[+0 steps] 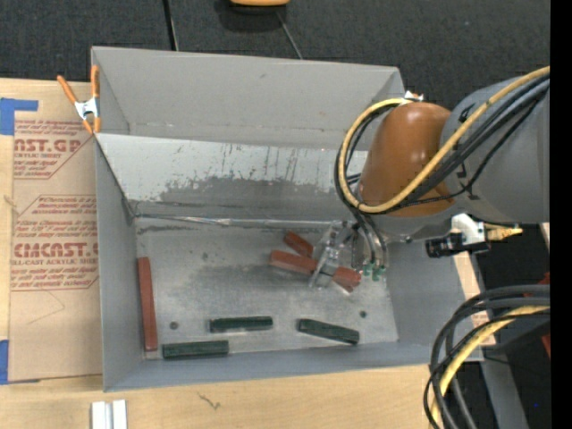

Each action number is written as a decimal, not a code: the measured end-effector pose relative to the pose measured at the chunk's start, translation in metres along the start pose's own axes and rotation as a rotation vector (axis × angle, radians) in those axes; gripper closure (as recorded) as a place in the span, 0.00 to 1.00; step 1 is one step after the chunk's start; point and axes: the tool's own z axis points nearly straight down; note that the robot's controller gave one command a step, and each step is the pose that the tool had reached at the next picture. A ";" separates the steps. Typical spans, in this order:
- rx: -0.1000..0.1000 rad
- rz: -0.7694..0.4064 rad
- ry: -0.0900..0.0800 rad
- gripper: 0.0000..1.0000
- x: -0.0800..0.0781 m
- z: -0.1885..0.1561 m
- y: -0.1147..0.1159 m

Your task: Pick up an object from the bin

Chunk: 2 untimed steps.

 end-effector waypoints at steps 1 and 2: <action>0.000 0.000 0.000 1.00 0.000 0.000 0.000; 0.001 -0.001 0.008 1.00 -0.004 -0.041 -0.009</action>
Offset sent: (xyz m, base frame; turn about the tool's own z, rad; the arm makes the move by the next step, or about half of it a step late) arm 0.0046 -0.0201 0.0794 0.0006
